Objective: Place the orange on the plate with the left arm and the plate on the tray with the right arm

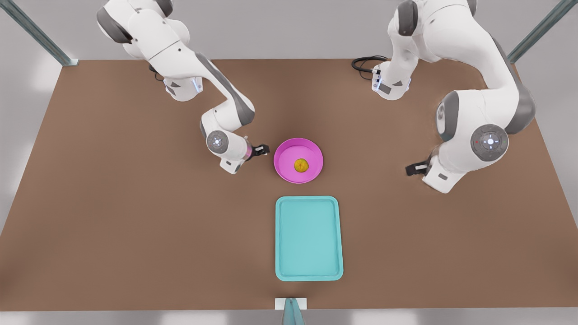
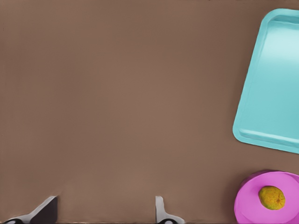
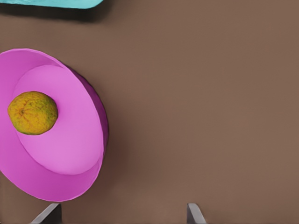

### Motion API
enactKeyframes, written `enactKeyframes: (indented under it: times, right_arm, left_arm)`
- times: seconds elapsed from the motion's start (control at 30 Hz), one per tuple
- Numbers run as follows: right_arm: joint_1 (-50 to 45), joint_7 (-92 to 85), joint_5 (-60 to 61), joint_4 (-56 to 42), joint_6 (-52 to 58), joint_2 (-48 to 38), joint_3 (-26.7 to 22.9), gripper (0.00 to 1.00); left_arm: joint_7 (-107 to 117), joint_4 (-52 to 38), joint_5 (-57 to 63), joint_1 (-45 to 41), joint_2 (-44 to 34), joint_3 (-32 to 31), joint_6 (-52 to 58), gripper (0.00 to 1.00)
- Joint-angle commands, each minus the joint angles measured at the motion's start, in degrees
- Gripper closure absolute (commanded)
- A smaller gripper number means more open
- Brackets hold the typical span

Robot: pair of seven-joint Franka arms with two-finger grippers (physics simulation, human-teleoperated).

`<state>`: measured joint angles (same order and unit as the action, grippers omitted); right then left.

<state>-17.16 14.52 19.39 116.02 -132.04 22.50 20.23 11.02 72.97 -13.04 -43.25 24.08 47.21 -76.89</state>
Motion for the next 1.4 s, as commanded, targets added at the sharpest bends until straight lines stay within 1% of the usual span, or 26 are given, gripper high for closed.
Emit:
enactKeyframes:
  times: [0.0, 0.03, 0.07, 0.1, 0.13, 0.17, 0.2, 0.23, 0.27, 0.47, 0.53, 0.6, 0.67, 0.7, 0.8, 1.0, 1.03, 1.07, 1.1, 1.2, 1.3, 1.37]
  right_arm:
    - [0.02, 19.76, 4.60, -0.44, -13.77, 2.46, 0.42, 0.00]
    - [0.02, 18.00, 4.86, -1.40, -13.60, 3.34, 0.69, 0.00]
    - [0.02, 16.24, 5.04, -1.93, -13.51, 4.22, 0.69, 0.00]
    - [-0.07, 16.15, 5.04, -2.37, -13.51, 4.49, 0.78, 0.00]
    - [-0.16, 16.15, 5.04, -2.46, -13.51, 4.84, 0.78, 0.00]
    - [-0.51, 16.06, 5.04, -2.64, -13.51, 5.80, 1.04, 0.00]
    - [-0.51, 15.54, 5.04, -2.99, -13.42, 6.33, 1.04, 0.00]
    - [-0.42, 12.99, 5.30, -2.90, -13.42, 7.21, 1.04, 0.00]
    - [-0.33, 12.46, 5.48, -2.82, -13.24, 7.47, 0.95, 0.00]
    - [-1.39, 11.05, 5.30, -4.75, -13.24, 11.34, 0.95, 0.00]
    - [-2.27, 11.05, 5.30, -5.63, -13.24, 12.40, 0.95, 0.00]
    - [-3.23, 11.05, 5.30, -5.80, -13.24, 13.01, 0.95, 0.00]
    - [-3.59, 6.49, 5.30, -5.80, -13.24, 13.45, 0.95, 0.00]
    - [-3.59, 3.59, 5.30, -6.33, -11.49, 13.80, 0.95, 0.00]
    - [-4.46, 3.49, 5.30, -8.53, -10.60, 15.91, 1.04, 0.00]
    - [-6.13, 2.53, 4.95, -9.58, -10.60, 17.14, 1.04, 0.00]
    - [-6.13, 0.77, 4.95, -9.76, -10.60, 17.58, 0.95, 0.14]
    - [-6.13, 0.77, 4.95, -9.76, -10.60, 17.76, 0.95, 0.22]
    - [-6.13, 0.77, 4.95, -9.76, -10.60, 18.02, 1.04, 0.26]
    - [-6.05, 0.77, 5.04, -9.85, -10.60, 18.55, 1.04, 0.36]
    - [-5.96, 0.95, 5.13, -10.11, -9.64, 18.55, 1.04, 0.52]
    - [-5.78, 0.86, 5.22, -10.20, -8.50, 18.46, 1.04, 0.66]
  left_arm:
    - [-19.37, -0.98, -3.22, 2.90, -1.22, 1.48, 13.87, 0.00]
    - [-17.88, -1.34, -3.21, 7.28, -3.06, -2.44, 14.14, 0.00]
    - [-15.43, -4.23, -1.04, 28.33, -4.64, -26.29, 13.71, 0.00]
    - [-11.73, -2.06, 4.32, 33.49, -7.10, -34.36, 8.20, 0.00]
    - [-12.07, 8.57, 5.57, 33.41, -15.18, -35.52, -1.83, 0.00]
    - [-12.25, 10.00, 6.45, 33.32, -16.87, -35.35, -1.77, 0.00]
    - [-12.34, 7.38, 6.45, 33.40, -14.50, -35.69, 2.88, 0.00]
    - [-12.25, 3.86, 6.54, 33.41, -11.69, -35.61, 3.51, 0.00]
    - [-12.42, 3.50, 6.28, 33.41, -11.68, -35.26, 3.42, 0.00]
    - [-12.51, 3.41, 5.84, 34.11, -9.75, -35.08, 1.66, 0.00]
    - [-18.93, 3.41, 5.84, 34.11, -10.19, -33.76, 1.57, 0.00]
    - [-16.82, 3.67, 6.28, 34.11, -9.75, -33.76, 1.66, 0.00]
    - [-15.68, 4.03, 6.36, 34.02, -9.49, -33.67, 1.92, 0.00]
    - [-14.80, 4.11, 6.36, 34.02, -9.05, -33.67, 3.24, 0.00]
    - [-14.53, 4.11, 6.28, 34.02, -8.61, -33.67, 3.59, 0.00]
    - [-13.66, 4.03, 6.45, 33.93, -8.96, -33.67, 4.21, 0.00]
    - [-13.57, 3.85, 6.45, 33.93, -8.78, -33.67, 4.21, 0.00]
    - [-13.57, 3.94, 6.45, 33.93, -8.52, -33.67, 4.12, 0.00]
    - [-13.57, 3.94, 6.45, 33.93, -8.61, -33.67, 4.30, 0.00]
    - [-13.65, 3.85, 6.36, 33.93, -9.13, -33.67, 6.14, 0.00]
    - [-13.65, 3.50, 6.45, 34.02, -8.96, -33.59, 6.67, 0.00]
    - [-13.74, 3.59, 6.36, 33.93, -8.78, -33.67, 6.85, 0.00]
